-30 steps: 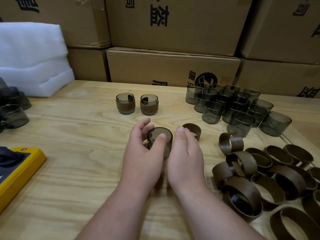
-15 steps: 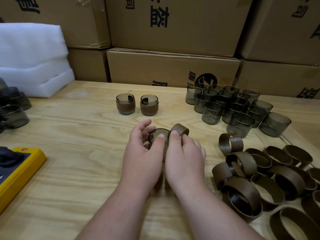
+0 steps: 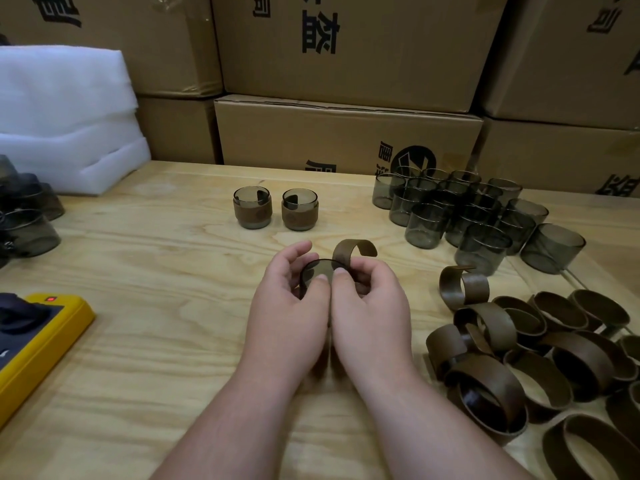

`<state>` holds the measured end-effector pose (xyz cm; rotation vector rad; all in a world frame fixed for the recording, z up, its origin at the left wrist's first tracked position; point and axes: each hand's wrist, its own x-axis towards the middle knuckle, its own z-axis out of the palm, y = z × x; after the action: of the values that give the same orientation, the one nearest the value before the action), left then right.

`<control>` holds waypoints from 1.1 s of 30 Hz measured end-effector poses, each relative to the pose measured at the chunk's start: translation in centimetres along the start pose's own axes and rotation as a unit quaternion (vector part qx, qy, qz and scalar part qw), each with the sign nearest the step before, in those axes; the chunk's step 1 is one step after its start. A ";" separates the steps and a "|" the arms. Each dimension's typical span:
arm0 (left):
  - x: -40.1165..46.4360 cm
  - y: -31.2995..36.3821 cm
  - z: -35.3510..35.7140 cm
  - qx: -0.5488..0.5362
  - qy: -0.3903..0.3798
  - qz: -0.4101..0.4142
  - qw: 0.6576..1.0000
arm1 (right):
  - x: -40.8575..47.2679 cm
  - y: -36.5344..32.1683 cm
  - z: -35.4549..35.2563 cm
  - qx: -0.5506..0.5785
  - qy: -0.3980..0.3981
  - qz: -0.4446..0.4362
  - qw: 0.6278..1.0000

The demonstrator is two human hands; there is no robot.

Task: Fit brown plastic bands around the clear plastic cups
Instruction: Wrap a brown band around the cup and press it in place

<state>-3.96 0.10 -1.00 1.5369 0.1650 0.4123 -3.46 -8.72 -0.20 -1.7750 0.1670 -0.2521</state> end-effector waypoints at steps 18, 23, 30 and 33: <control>-0.7 1.3 -0.2 -0.024 0.012 0.019 0.999 | -0.7 -0.5 -0.2 0.032 0.095 -0.219 0.971; -1.0 1.7 -0.2 -0.030 0.009 0.060 0.998 | -0.8 -0.2 0.1 0.020 0.097 -0.273 0.957; -0.3 1.4 -0.5 -0.092 0.091 0.048 0.990 | -1.0 -0.3 0.1 0.049 0.073 -0.263 0.961; 0.2 1.4 -0.8 -0.169 0.132 0.014 0.977 | -1.0 -0.4 0.1 0.014 0.038 -0.218 0.975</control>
<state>-4.30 0.93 0.35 1.1469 0.2652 0.6334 -4.45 -8.34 0.05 -1.7606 -0.1754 -0.6351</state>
